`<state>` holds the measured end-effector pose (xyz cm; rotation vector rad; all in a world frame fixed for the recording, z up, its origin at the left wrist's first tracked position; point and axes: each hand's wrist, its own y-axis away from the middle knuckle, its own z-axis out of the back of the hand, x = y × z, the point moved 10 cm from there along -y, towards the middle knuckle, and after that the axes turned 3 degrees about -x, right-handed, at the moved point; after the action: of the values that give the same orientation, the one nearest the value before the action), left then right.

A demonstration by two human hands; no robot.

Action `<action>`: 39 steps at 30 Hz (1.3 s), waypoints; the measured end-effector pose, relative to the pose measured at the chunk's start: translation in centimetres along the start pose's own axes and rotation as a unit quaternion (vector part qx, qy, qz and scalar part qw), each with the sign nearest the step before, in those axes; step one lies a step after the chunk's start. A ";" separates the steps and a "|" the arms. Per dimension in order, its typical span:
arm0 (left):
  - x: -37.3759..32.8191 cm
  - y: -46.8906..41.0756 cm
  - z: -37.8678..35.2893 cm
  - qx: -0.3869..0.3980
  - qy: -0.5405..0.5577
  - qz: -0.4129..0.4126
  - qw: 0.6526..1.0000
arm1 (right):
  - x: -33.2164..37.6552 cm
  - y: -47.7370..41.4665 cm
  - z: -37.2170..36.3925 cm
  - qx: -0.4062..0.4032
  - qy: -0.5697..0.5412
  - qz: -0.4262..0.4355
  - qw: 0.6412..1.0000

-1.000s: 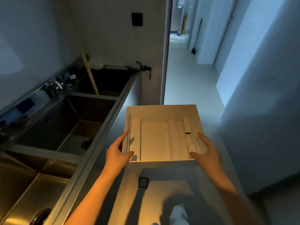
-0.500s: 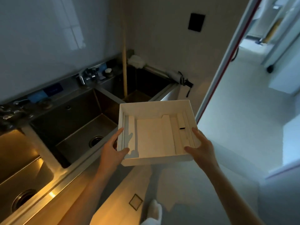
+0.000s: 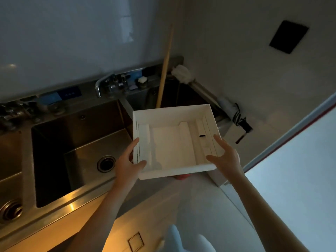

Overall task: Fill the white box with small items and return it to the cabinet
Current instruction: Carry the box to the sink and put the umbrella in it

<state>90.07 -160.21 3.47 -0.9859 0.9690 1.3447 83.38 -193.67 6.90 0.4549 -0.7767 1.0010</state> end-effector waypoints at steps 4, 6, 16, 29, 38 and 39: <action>0.0 -1.5 -2.4 -0.061 -0.010 0.018 0.998 | -0.9 -6.7 -1.0 0.055 0.009 0.035 0.998; 0.4 -1.9 -3.6 -0.089 -0.003 0.031 0.996 | -1.6 -9.7 -1.8 0.090 0.004 0.050 0.995; 1.3 0.4 -9.0 -0.216 -0.015 0.096 0.971 | -4.5 -18.0 -4.9 0.225 0.034 0.127 0.965; 1.1 -0.5 -11.3 -0.234 -0.001 0.122 0.964 | -5.9 -20.6 -5.6 0.233 0.015 0.153 0.960; 0.2 -1.0 -12.0 -0.183 0.048 0.107 0.976 | -5.4 -21.0 -5.8 0.243 -0.020 0.165 0.956; 0.2 -1.0 -11.9 -0.187 0.044 0.108 0.975 | -5.3 -21.0 -5.8 0.245 -0.024 0.162 0.956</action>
<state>91.23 -171.46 -0.35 -1.2580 0.9267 1.7198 102.31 -202.97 -0.86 0.7968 -0.6525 1.5047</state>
